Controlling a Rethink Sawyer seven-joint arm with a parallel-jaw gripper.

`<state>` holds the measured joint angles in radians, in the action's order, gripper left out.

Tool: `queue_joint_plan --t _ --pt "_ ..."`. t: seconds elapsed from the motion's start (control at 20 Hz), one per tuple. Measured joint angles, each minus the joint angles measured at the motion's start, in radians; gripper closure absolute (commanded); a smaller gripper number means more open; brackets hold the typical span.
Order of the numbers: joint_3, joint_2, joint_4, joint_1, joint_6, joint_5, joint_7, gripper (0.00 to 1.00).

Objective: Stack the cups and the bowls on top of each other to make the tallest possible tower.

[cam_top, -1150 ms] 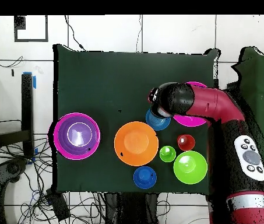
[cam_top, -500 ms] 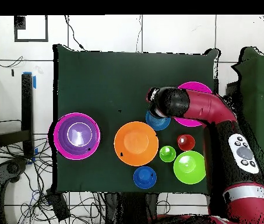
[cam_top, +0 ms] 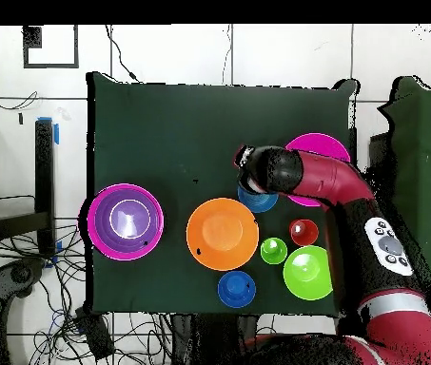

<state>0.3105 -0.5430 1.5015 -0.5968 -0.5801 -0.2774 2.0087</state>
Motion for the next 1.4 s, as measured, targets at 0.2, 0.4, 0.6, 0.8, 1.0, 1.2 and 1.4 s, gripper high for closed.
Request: queue_joint_plan --t 0.2,0.4,0.6,0.8,1.0,1.2,1.4 --pt "0.000 0.015 0.022 0.000 0.024 0.010 0.000 0.00" --pt "0.000 0.025 0.049 0.000 0.037 0.023 0.000 0.00" --pt "0.000 0.033 0.068 0.000 0.041 0.033 0.000 0.00" --pt "0.000 0.053 0.078 0.000 0.051 0.036 0.000 0.00" --pt "0.000 0.074 0.078 0.000 0.065 0.035 0.000 0.00" --pt "0.000 0.096 0.078 0.000 0.082 0.035 0.000 0.00" --pt "0.001 0.110 0.077 0.002 0.103 0.035 0.000 0.00"
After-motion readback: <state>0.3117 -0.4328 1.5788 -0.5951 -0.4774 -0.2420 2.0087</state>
